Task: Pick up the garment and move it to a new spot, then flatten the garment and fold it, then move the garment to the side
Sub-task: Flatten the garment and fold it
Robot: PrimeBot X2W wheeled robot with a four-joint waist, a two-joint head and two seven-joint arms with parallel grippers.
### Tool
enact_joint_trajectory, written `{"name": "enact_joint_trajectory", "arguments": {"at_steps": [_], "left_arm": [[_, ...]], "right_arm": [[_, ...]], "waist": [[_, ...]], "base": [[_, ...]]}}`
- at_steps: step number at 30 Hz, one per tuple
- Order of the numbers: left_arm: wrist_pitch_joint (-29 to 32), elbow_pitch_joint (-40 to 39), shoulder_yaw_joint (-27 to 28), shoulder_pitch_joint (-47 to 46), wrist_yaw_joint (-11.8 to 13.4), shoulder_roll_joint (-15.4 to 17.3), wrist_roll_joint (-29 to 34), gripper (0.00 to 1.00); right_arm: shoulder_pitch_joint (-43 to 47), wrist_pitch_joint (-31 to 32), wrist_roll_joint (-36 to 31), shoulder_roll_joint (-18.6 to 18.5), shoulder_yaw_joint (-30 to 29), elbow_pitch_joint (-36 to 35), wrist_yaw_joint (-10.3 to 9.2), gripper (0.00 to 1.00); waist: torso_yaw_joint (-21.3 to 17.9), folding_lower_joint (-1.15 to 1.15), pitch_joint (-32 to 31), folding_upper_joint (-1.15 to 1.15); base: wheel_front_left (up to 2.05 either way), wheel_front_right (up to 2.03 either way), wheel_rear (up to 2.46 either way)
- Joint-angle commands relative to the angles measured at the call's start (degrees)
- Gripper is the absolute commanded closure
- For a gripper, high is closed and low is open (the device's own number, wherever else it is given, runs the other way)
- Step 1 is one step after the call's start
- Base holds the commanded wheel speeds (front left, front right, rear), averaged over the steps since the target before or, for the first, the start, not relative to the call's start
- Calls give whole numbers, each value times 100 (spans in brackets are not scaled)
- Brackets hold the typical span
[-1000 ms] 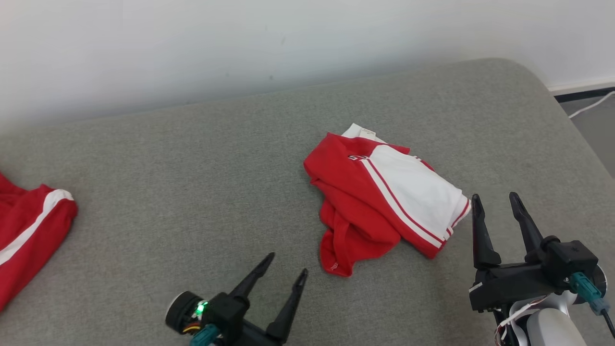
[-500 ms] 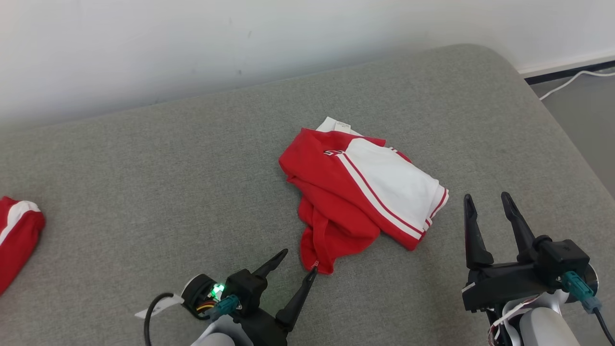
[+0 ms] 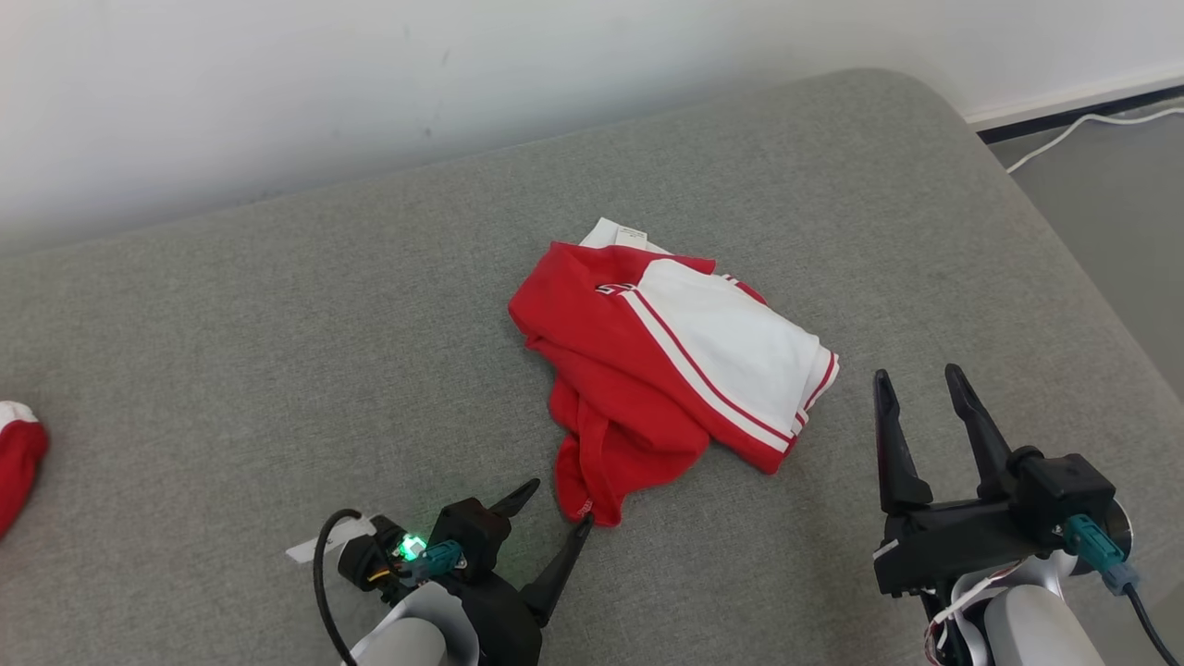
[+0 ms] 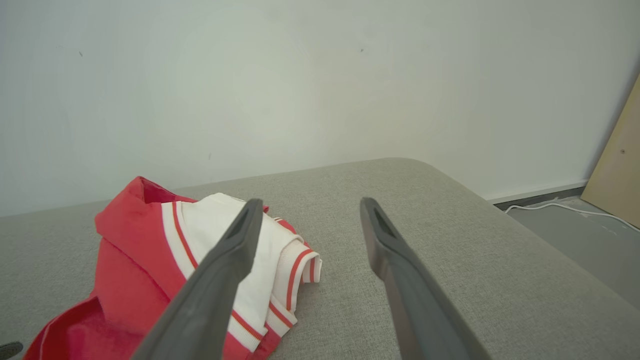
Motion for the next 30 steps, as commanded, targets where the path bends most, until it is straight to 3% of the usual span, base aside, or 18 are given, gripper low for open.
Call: {"name": "enact_joint_trajectory", "arguments": {"at_steps": [1,3,4,5,6,17,30], "left_arm": [[-15,100,-63,-74,17,12,-64,0],[-15,218,-160,-137,33,11,-145,0],[-15,275,-223,-158,26,11,-201,53],[-15,344,-292,-181,27,13,-247,73],[-15,377,-351,-219,28,11,-293,100],[-15,241,-531,-346,261,11,-672,100],[-15,-767,383,311,596,215,-507,100]], "right_arm": [[-18,-18,-3,15,23,14,2,0],[-27,-18,3,19,44,32,2,0],[-29,-18,7,17,51,40,2,0],[-30,-18,6,14,57,55,2,0],[-32,-18,8,5,63,65,2,0],[25,-18,-8,-34,14,83,2,0],[155,-18,-1,-60,-23,71,2,0]], "waist": [[-32,0,-8,0],[-62,0,-17,0],[-73,0,-22,0],[-87,0,-24,0],[-97,0,-25,0],[8,0,-74,0],[803,0,-220,0]], "base": [[0,0,0],[0,0,0],[0,0,0],[0,0,0],[0,0,0],[0,0,0],[0,0,0]]}}
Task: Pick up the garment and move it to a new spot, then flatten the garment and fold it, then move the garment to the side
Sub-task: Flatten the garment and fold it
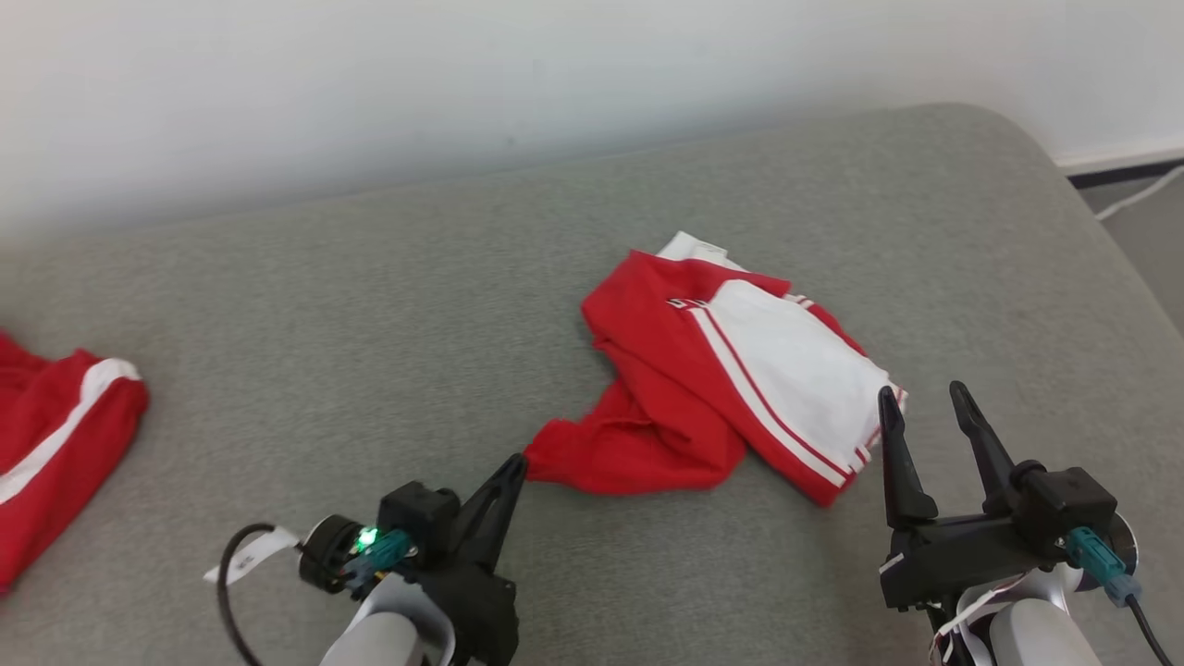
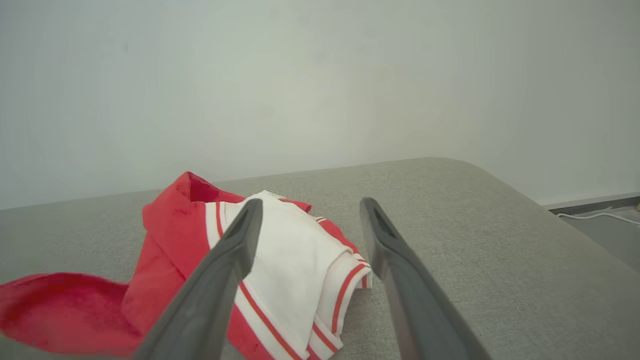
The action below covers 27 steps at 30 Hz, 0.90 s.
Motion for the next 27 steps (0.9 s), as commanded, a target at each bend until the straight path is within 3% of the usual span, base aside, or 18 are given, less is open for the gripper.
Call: {"name": "enact_joint_trajectory", "arguments": {"at_steps": [1,11,27], "left_arm": [[-15,-39,39,127,7,38,22,100],[-15,-786,678,963,146,214,54,100],[-15,-1725,1896,2370,524,611,-107,100]], "right_arm": [[53,-16,-2,-22,4,4,2,0],[134,-16,36,-41,52,79,2,0],[250,-16,61,-81,98,126,2,0]], "waist": [[270,0,-73,0],[870,0,-191,0],[1123,0,-308,0]], "base": [[0,0,0],[0,0,0],[0,0,0]]}}
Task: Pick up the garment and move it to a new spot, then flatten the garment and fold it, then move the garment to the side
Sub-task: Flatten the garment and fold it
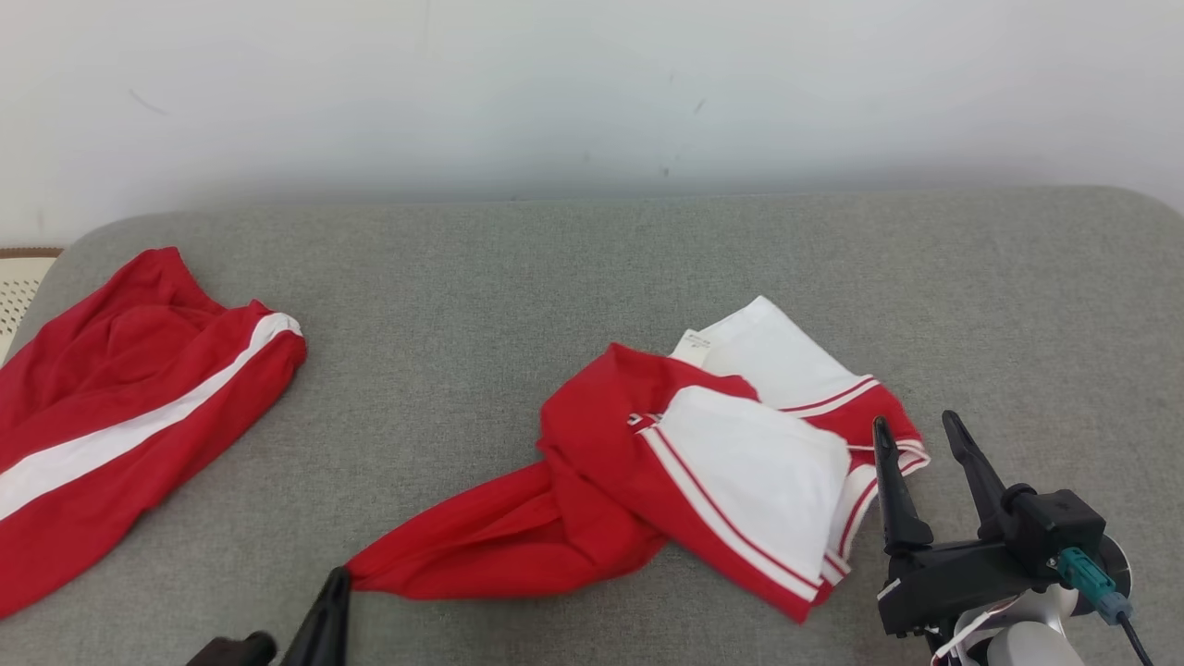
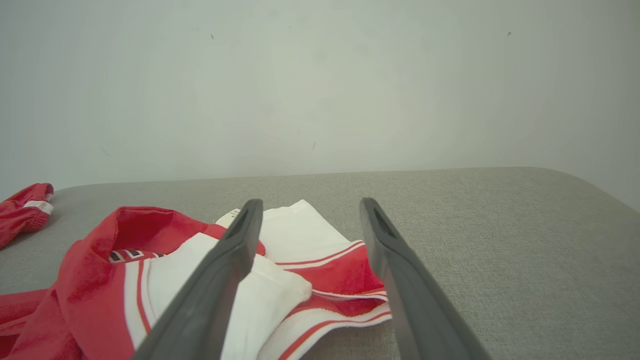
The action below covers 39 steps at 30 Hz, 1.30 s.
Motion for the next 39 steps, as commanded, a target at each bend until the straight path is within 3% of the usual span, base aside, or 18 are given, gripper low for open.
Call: {"name": "enact_joint_trajectory", "arguments": {"at_steps": [1,10,11,12,13,27,39], "left_arm": [[-15,-84,162,215,75,88,-72,100],[-15,-58,489,520,42,11,-25,100],[-15,-52,508,508,42,-9,-8,90],[-15,-69,532,492,55,-27,37,37],[-15,-93,560,485,63,-63,57,0],[-15,-709,1036,503,-54,-383,529,0],[-15,-1280,1719,593,-71,-584,1086,0]], "right_arm": [[73,-18,24,-30,16,3,2,0],[38,-18,75,-57,69,83,2,0],[31,-18,82,-61,72,93,2,0],[23,-17,90,-62,76,101,2,0],[14,-17,97,-66,78,106,2,0],[-10,-17,209,-122,184,262,2,0],[-445,179,739,-194,821,1223,2,0]], "waist": [[4,0,-9,0],[40,0,24,0],[45,0,22,0],[50,0,20,0],[54,0,18,0],[100,0,-8,0],[162,0,38,0]], "base": [[0,0,0],[0,0,0],[0,0,0],[0,0,0],[0,0,0],[0,0,0],[0,0,0]]}}
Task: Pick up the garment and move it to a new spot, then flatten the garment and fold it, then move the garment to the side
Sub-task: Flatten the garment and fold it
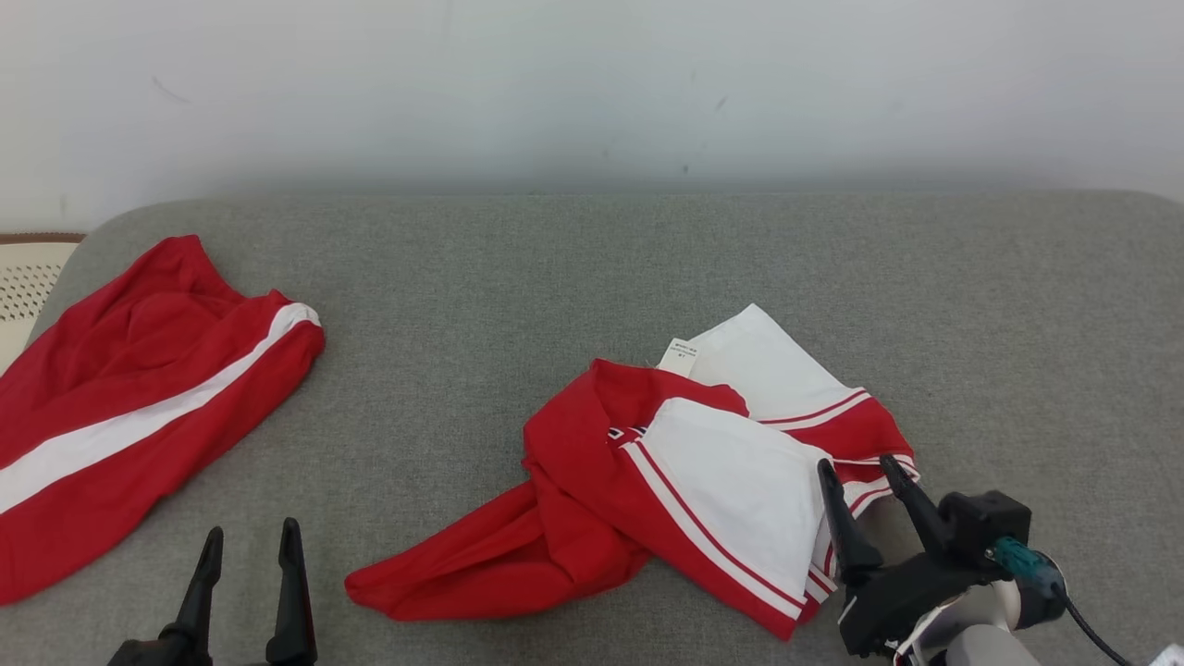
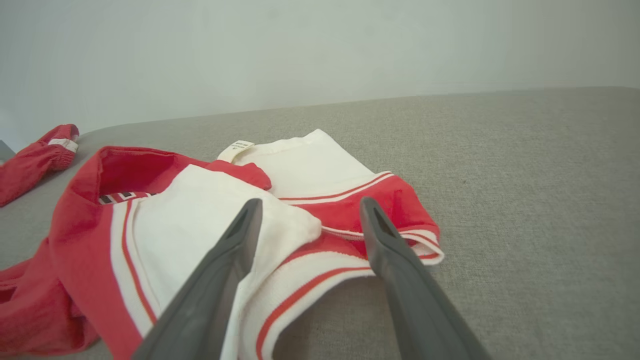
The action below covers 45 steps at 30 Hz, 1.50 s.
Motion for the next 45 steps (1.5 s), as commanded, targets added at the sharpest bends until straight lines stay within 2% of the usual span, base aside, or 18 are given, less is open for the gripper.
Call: {"name": "enact_joint_trajectory", "arguments": {"at_steps": [1,12,13,16,23,27,31,37,40,45], "left_arm": [[-15,-24,37,64,-26,-29,93,0],[-15,30,118,-67,-160,-139,120,0],[-15,46,136,-74,-178,-140,109,0],[-15,74,173,-84,-194,-156,101,0],[-15,79,237,-27,-206,-164,113,0],[-15,76,242,18,-192,-167,120,0],[-15,95,252,31,-198,-168,76,0],[-15,74,343,106,-169,-167,75,0],[-15,25,350,166,-125,-169,69,0],[-15,-23,377,220,-79,-168,48,0]], "right_arm": [[-118,72,85,-38,75,88,2,0],[-661,772,730,-244,544,804,2,1],[-677,804,771,-268,602,842,2,14],[-769,701,848,-332,717,876,2,100],[-920,312,864,-417,873,900,2,100],[-908,9,954,-478,1201,558,2,100],[-702,-99,1226,-788,1918,-52,2,100],[-424,-132,1875,-1468,2961,-1025,2,100],[-299,-9,2163,-1741,3332,-1301,2,100],[-128,143,2480,-1937,3863,-1563,2,100]], "waist": [[20,0,14,0],[295,0,80,0],[316,0,83,0],[360,0,89,0],[322,0,91,0],[236,0,66,0],[151,0,12,0],[-21,0,-51,0],[-100,0,-66,0],[-242,0,-66,0]], "base": [[0,0,0],[0,0,0],[0,0,0],[0,0,0],[0,0,0],[0,0,0],[0,0,0],[0,0,0],[0,0,0],[0,0,0]]}}
